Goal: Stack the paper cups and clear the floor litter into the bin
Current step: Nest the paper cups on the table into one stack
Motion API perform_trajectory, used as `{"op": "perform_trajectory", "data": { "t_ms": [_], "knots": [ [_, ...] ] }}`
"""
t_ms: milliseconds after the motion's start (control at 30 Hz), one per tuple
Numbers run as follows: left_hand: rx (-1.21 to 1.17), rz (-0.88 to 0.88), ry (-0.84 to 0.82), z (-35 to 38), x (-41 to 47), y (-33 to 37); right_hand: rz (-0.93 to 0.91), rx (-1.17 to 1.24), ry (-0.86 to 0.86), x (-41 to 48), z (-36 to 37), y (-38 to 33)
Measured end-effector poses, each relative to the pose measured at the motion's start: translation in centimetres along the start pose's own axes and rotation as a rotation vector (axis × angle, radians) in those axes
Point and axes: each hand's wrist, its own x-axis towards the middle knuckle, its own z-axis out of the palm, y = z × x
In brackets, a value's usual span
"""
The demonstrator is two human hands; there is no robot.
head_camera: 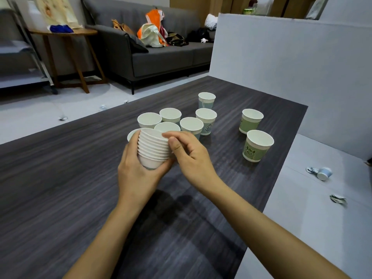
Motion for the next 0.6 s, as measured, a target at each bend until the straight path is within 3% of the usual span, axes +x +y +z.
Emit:
{"op": "perform_trajectory", "data": {
  "t_ms": [100,433,600],
  "knots": [
    [0.047,0.002,0.046,-1.9,0.7,-1.3,-0.015,-0.062,0.055,1.1,1.4,0.5],
    [0.057,-0.030,0.104,-4.2,4.2,-3.7,-0.139,-0.491,-0.144,3.7,4.5,2.0],
    [0.049,-0.070,0.118,-4.3,4.9,-4.5,-0.230,-0.576,-0.251,4.2,4.7,2.7]
  ]
}}
